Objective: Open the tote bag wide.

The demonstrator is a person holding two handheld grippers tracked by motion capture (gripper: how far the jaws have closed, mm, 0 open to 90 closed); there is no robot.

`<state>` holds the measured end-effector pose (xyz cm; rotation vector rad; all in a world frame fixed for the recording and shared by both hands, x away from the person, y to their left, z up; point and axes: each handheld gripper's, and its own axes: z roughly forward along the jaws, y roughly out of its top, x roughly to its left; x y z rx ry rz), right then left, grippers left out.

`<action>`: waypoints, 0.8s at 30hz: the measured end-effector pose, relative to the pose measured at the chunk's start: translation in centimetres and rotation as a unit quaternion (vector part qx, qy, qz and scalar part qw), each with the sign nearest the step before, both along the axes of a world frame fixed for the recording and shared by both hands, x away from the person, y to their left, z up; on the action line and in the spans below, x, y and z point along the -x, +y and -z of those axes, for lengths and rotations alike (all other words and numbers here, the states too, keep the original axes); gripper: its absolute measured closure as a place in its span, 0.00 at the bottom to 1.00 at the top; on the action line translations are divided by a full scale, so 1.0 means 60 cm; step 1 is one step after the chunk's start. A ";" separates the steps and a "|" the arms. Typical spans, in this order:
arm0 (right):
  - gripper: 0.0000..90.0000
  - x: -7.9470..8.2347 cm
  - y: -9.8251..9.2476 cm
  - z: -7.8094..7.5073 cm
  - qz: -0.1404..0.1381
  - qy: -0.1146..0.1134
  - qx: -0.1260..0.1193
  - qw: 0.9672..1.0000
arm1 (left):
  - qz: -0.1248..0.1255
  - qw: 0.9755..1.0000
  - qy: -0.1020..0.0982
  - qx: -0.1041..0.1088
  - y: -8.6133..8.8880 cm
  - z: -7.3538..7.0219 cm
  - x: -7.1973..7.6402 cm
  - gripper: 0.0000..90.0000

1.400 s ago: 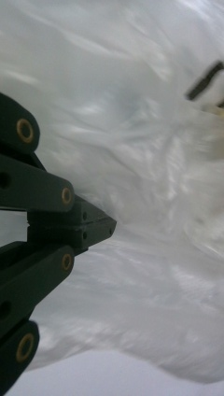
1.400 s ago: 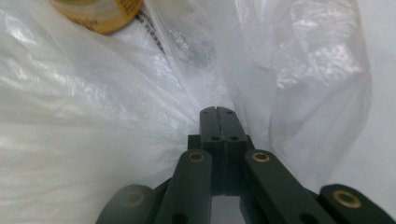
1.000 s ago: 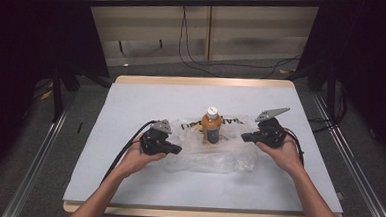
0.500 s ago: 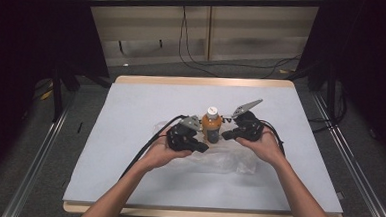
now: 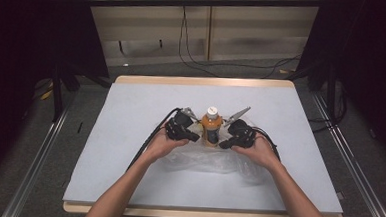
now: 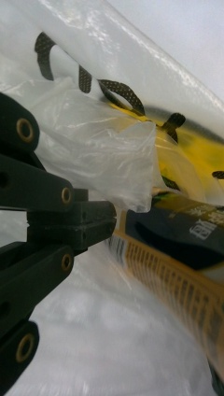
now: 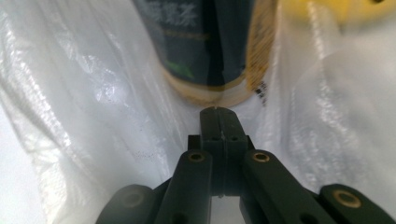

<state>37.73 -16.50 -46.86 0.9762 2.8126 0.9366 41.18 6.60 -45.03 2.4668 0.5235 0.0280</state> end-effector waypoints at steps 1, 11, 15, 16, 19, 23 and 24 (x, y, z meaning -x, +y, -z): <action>1.00 0.002 0.001 -0.001 -0.005 -0.002 0.006 1.000 | 0.002 1.000 0.005 -0.013 -0.005 0.002 -0.004 1.00; 1.00 0.058 0.002 -0.007 -0.062 0.002 0.024 0.998 | -0.042 0.998 0.024 -0.041 -0.003 0.021 -0.061 1.00; 1.00 0.098 -0.006 -0.010 -0.086 -0.002 0.032 0.996 | -0.065 0.996 0.026 -0.055 0.018 0.018 -0.076 1.00; 1.00 0.105 -0.007 -0.011 -0.090 0.000 0.033 0.995 | -0.063 0.996 0.023 -0.062 0.022 0.017 -0.078 1.00; 1.00 0.126 -0.018 -0.012 -0.104 0.008 0.035 0.994 | -0.064 0.994 0.005 -0.089 0.028 0.014 -0.078 1.00; 1.00 0.146 -0.033 -0.012 -0.120 0.014 0.029 0.992 | -0.062 0.994 0.001 -0.094 0.028 0.014 -0.080 1.00; 1.00 0.149 -0.034 -0.012 -0.125 0.011 0.029 0.992 | -0.057 0.994 0.002 -0.098 0.028 0.013 -0.081 1.00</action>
